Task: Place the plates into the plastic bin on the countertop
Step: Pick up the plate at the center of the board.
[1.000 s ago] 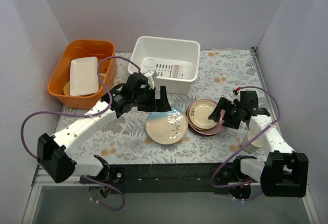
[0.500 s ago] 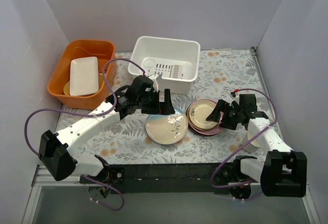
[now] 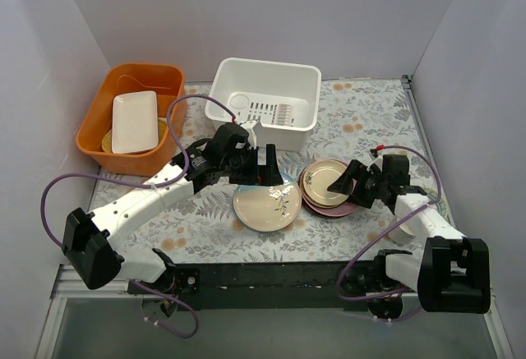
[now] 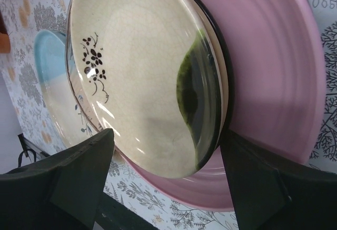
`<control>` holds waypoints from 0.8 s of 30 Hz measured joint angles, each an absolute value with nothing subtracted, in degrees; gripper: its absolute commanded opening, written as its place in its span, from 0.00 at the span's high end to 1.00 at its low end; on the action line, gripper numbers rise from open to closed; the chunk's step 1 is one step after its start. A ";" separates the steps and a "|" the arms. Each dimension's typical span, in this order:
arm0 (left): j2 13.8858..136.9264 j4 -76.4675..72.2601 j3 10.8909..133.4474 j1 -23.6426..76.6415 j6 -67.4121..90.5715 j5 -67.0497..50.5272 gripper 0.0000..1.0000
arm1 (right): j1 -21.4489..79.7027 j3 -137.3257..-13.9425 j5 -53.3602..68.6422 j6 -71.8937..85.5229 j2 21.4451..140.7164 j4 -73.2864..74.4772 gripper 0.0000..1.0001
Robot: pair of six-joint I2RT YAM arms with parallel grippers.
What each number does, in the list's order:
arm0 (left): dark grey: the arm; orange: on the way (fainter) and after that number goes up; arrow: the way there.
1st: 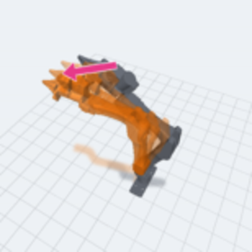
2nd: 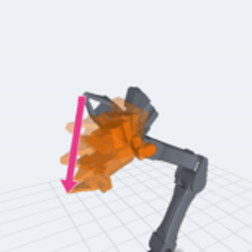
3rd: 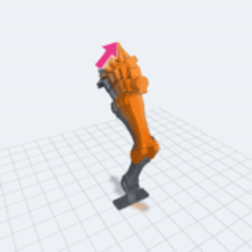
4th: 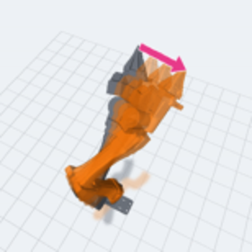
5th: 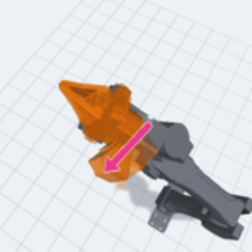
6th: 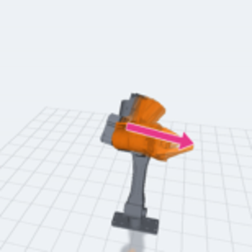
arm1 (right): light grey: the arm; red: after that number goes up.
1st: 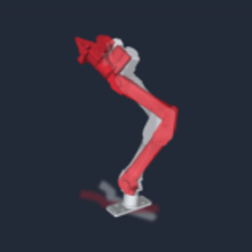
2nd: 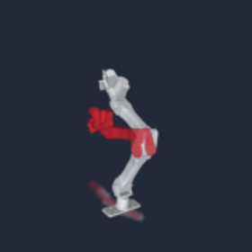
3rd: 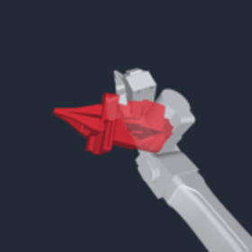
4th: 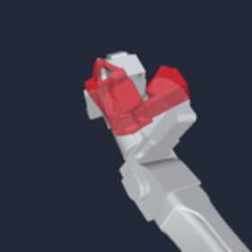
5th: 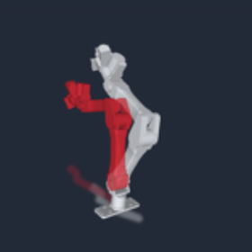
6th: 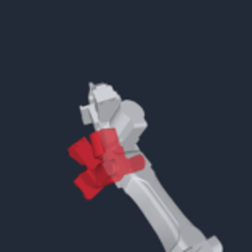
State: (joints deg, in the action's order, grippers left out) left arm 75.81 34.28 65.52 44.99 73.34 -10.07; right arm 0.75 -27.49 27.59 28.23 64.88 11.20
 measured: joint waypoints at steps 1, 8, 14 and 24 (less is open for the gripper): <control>75.81 34.28 65.52 45.04 73.36 -10.07 0.02 | 0.75 -27.03 27.70 28.58 64.86 10.24 0.13; 75.81 34.28 65.52 45.52 73.56 -9.98 0.02 | 0.27 -24.60 27.88 31.29 65.14 5.21 0.26; 75.81 34.26 65.52 45.98 73.97 -9.82 0.02 | -0.27 -23.73 28.08 32.69 65.76 2.70 0.28; 77.25 33.74 65.52 47.31 74.63 -9.80 0.02 | -0.36 -22.70 28.29 32.82 66.50 -0.86 0.30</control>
State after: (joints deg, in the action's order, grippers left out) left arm 77.25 33.74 65.52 47.31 74.63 -9.80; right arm -0.36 -22.70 28.29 32.82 66.50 -0.86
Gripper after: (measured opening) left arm 0.982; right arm 0.676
